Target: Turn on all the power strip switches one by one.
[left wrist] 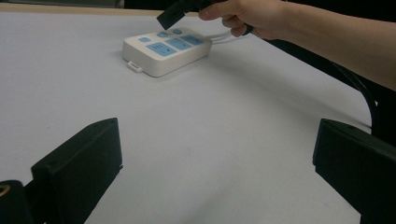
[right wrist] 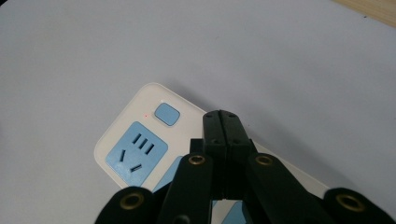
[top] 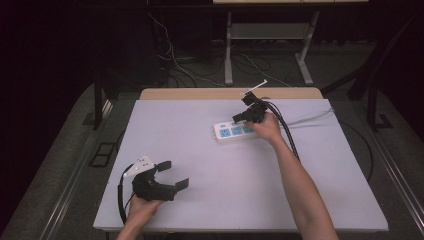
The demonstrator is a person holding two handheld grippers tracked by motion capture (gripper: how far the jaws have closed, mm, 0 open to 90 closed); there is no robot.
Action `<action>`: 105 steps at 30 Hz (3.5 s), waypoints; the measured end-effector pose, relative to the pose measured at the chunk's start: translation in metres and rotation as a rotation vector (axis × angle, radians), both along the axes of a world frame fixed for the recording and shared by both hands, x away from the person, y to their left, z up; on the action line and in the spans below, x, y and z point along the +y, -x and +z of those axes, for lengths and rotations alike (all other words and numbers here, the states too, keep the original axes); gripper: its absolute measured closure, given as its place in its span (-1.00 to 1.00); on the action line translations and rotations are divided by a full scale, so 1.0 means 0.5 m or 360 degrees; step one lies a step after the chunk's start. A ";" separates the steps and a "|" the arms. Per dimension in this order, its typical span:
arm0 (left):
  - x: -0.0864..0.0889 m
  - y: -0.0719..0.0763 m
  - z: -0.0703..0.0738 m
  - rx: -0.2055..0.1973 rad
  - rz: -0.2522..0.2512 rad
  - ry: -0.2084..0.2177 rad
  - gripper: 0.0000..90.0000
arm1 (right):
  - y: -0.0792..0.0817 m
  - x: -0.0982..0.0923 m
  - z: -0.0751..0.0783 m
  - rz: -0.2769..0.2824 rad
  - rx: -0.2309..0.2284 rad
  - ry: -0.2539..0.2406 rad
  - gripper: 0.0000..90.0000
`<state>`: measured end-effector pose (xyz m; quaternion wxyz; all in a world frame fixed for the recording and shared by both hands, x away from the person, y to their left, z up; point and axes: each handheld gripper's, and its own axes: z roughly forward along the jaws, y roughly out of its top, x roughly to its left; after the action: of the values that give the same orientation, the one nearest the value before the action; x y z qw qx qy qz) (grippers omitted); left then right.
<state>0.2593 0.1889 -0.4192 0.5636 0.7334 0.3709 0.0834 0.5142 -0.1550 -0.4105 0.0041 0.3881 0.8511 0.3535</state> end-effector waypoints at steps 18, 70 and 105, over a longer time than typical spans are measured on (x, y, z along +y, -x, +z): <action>0.004 0.000 0.000 0.0001 0.0003 0.0001 -1.00 | -0.003 0.004 -0.016 0.0003 -0.0006 -0.0010 1.00; -0.004 -0.005 -0.002 0.0020 0.0001 0.0004 -1.00 | 0.019 0.014 -0.016 -0.0056 -0.0125 0.0077 1.00; -0.002 -0.006 -0.004 0.0024 0.0002 0.0002 -1.00 | 0.019 -0.104 0.041 -0.0151 -0.0098 0.0044 1.00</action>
<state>0.2622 0.1878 -0.4211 0.5611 0.7334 0.3757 0.0780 0.5049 -0.2070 -0.3901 0.0524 0.4170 0.8359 0.3530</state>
